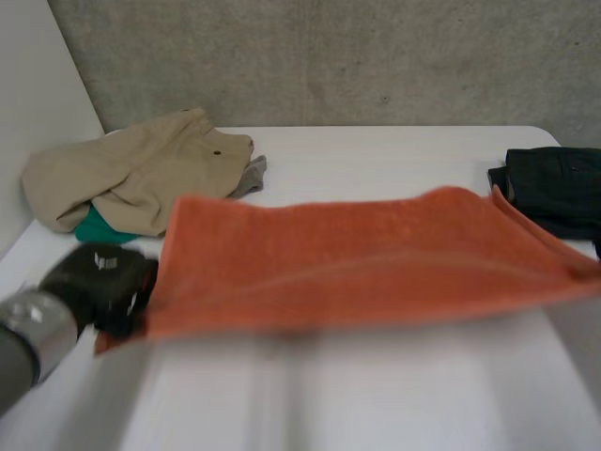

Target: Fold the laundry.

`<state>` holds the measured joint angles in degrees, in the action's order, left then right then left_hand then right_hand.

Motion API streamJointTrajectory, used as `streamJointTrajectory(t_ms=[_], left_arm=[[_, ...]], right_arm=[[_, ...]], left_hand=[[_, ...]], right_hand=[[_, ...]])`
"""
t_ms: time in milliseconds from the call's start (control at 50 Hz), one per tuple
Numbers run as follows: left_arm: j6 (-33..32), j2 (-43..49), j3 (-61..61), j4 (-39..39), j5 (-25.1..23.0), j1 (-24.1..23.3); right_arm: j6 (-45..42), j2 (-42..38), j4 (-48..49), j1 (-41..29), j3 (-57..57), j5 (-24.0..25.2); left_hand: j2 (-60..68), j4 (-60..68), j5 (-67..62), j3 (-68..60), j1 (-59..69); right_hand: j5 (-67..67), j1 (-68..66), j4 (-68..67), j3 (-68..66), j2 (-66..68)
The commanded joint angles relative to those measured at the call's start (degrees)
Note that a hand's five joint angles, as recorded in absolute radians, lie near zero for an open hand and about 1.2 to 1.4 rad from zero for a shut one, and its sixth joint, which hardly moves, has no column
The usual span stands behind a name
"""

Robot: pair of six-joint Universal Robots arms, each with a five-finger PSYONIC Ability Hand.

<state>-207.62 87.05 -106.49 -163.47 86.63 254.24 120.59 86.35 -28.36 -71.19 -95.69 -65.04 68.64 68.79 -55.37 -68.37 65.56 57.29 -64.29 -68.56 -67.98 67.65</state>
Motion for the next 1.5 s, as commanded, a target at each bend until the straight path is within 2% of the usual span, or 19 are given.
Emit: streamJointTrajectory(t_ms=[20,160,260,320,380,460,700,800,820,900,920,940,960,980,1020,1200,1260,1360,1500], left_arm=[[-10.5,-3.5,-8.7,2.3,-0.2,-0.9],[-10.6,3.4,-4.9,-6.9,0.0,-1.2],[-7.7,11.8,3.2,-16.3,0.2,-1.7],[-5.7,17.3,8.8,-18.7,0.5,-1.8],[-4.7,21.9,12.9,-18.9,0.6,-1.9],[-4.6,30.3,21.4,-19.3,2.0,-4.5],[-5.1,46.5,42.7,-20.0,8.3,-6.1],[-5.0,49.9,47.9,-20.0,8.5,-6.3],[-5.0,50.1,48.4,-20.0,8.3,-6.5],[-5.0,51.0,49.8,-20.1,8.0,-7.7],[-5.0,50.9,50.1,-20.3,8.0,-8.1],[-5.1,50.9,50.1,-20.3,8.0,-8.3],[-5.2,50.9,49.9,-20.2,7.9,-8.7],[-5.2,50.8,49.7,-20.2,8.0,-9.0],[-5.2,50.2,49.1,-20.3,8.1,-10.4],[-4.2,43.1,42.9,-19.9,8.4,-11.3],[-3.5,38.9,38.2,-19.9,8.2,-11.2],[-1.6,32.1,29.8,-20.9,7.8,-11.2],[-0.9,29.1,23.6,-25.1,7.1,-11.2]], right_arm=[[-15.3,0.8,-9.5,2.6,-6.7,0.0],[-6.0,-2.8,3.0,0.6,-5.3,-0.4],[0.8,-9.6,9.8,-4.3,-1.1,-0.3],[5.0,-13.4,14.1,-8.1,2.7,-1.7],[7.5,-18.0,18.8,-11.3,6.6,-6.0],[7.6,-23.7,22.5,-14.5,11.4,-10.6],[8.4,-34.7,29.9,-19.0,22.4,-14.2],[8.4,-37.5,33.2,-20.0,25.7,-16.3],[8.3,-37.9,33.4,-20.1,26.1,-16.4],[8.6,-39.9,33.5,-20.9,27.9,-17.0],[8.7,-40.1,33.4,-21.3,28.2,-17.7],[8.7,-40.1,33.2,-21.5,28.2,-18.0],[8.6,-40.1,33.1,-21.7,28.1,-18.4],[8.6,-39.9,32.9,-22.0,27.9,-18.6],[8.7,-38.8,32.0,-22.9,26.7,-18.9],[14.0,-29.9,24.6,-20.4,19.8,-16.7],[17.5,-26.8,22.1,-18.0,16.7,-13.0],[18.6,-21.0,18.3,-12.9,9.8,-5.4],[18.1,-20.3,21.6,-6.4,2.2,-1.3]], left_hand=[[11.4,11.2,-14.6,-11.6,14.4],[11.4,11.2,-14.6,-11.6,14.4],[11.4,11.2,-14.6,-11.6,14.4],[11.4,11.2,-14.6,-11.6,14.4],[11.4,11.2,-14.6,-11.6,14.4],[11.4,11.2,-14.6,-11.6,14.4],[11.4,11.2,-14.6,-11.6,14.4],[11.4,11.2,-14.6,-11.6,14.4],[11.4,11.2,-14.6,-11.6,14.4],[11.4,11.2,-14.6,-11.6,14.4],[-18.6,-18.7,15.3,18.3,-15.5],[-52.4,-52.5,49.1,52.1,-49.3],[-58.6,-58.8,55.4,58.4,-55.6],[-46.3,-46.5,43.0,46.0,-43.2],[-58.6,-58.8,55.4,58.4,-55.6],[-58.6,-58.8,55.4,58.4,-55.6],[-58.6,-58.8,55.4,58.4,-55.6],[-58.6,-58.8,55.4,58.4,-55.6],[-58.6,-58.8,55.4,58.4,-55.6]], right_hand=[[12.7,-15.7,-11.4,-12.0,12.3],[12.7,-15.7,-11.4,-12.0,12.3],[12.7,-15.7,-11.4,-12.0,12.3],[12.7,-15.7,-11.4,-12.0,12.3],[12.7,-15.7,-11.4,-12.0,12.3],[12.7,-15.7,-11.4,-12.0,12.3],[12.7,-15.7,-11.4,-12.0,12.3],[12.7,-15.7,-11.4,-12.0,12.3],[12.7,-15.7,-11.4,-12.0,12.3],[-19.1,16.1,20.4,19.8,-19.4],[-53.3,50.3,54.6,54.0,-53.7],[-57.3,54.3,58.6,58.0,-57.7],[-57.3,54.3,58.6,58.0,-57.7],[-57.3,54.3,58.6,58.0,-57.7],[-57.3,54.3,58.6,58.0,-57.7],[-57.3,54.3,58.6,58.0,-57.7],[-57.3,54.3,58.6,58.0,-57.7],[-43.9,40.9,45.2,44.6,-44.3],[-36.9,33.9,38.1,37.5,-37.2]])
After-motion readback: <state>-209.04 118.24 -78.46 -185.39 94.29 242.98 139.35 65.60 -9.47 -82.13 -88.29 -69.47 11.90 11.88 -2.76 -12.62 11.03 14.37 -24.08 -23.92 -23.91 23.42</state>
